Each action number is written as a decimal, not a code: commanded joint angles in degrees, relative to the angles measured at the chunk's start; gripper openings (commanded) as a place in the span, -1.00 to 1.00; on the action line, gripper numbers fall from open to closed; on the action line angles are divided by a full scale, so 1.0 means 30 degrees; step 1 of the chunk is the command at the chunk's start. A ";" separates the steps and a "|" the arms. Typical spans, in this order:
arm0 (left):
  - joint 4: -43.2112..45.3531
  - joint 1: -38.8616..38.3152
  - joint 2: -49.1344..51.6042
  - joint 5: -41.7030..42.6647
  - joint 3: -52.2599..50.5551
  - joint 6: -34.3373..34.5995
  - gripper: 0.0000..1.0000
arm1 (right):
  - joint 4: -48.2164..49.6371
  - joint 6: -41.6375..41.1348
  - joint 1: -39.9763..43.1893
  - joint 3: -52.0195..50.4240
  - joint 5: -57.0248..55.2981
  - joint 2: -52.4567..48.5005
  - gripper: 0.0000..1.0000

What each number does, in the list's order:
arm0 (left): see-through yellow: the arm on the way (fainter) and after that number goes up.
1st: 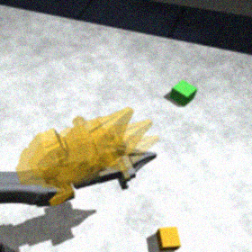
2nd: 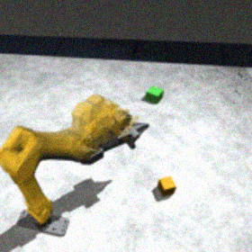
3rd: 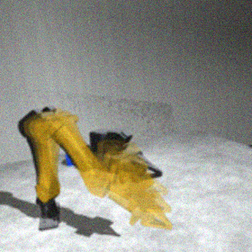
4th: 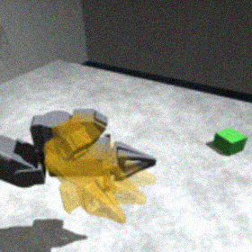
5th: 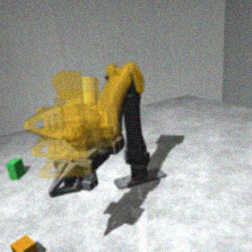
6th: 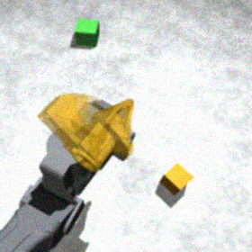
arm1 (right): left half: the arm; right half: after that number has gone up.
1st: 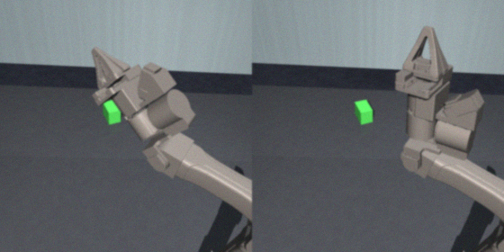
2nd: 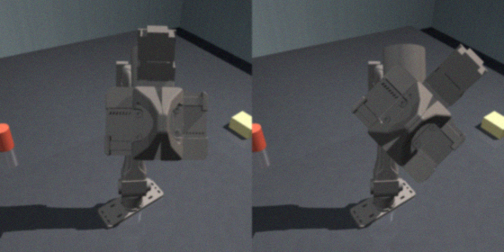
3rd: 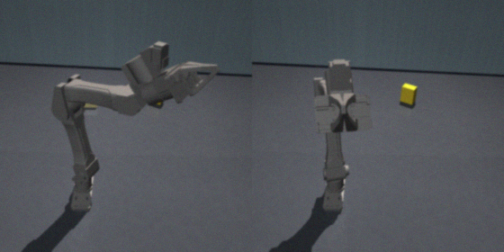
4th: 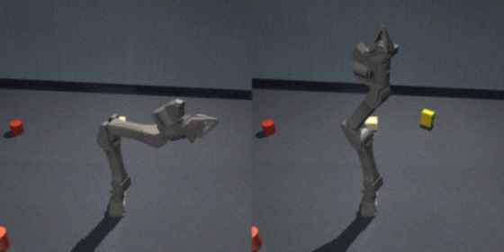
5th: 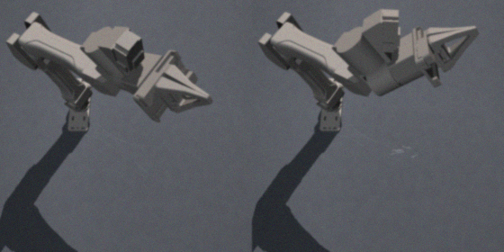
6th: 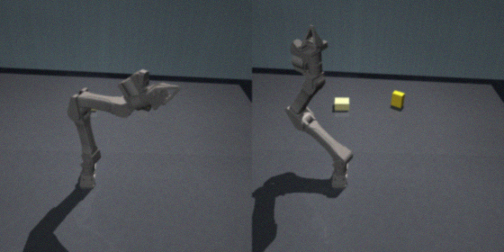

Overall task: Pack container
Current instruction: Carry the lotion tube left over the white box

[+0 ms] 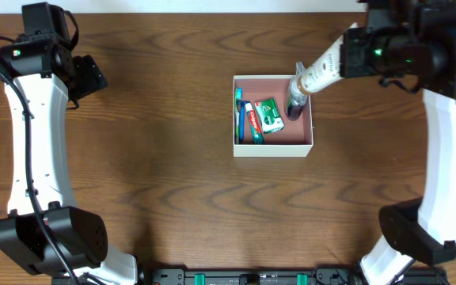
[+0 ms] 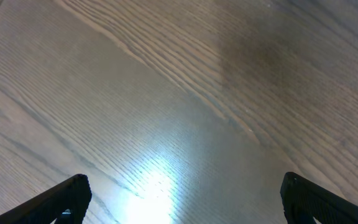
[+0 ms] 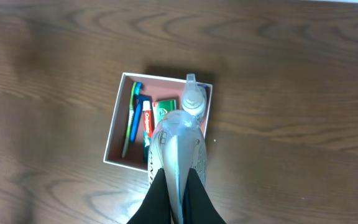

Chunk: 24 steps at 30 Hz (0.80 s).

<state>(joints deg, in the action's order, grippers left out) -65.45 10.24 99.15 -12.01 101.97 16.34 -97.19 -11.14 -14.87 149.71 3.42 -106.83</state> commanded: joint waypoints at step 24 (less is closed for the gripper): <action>-0.0029 0.0029 0.0029 -0.0160 -0.0066 0.0102 0.96 | 0.0138 -0.0707 -0.1319 -0.6623 -0.0262 -0.0379 -0.98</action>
<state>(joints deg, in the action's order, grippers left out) -65.47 10.24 99.15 -12.03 101.97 16.34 -97.12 -12.58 -18.44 131.31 3.38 -108.77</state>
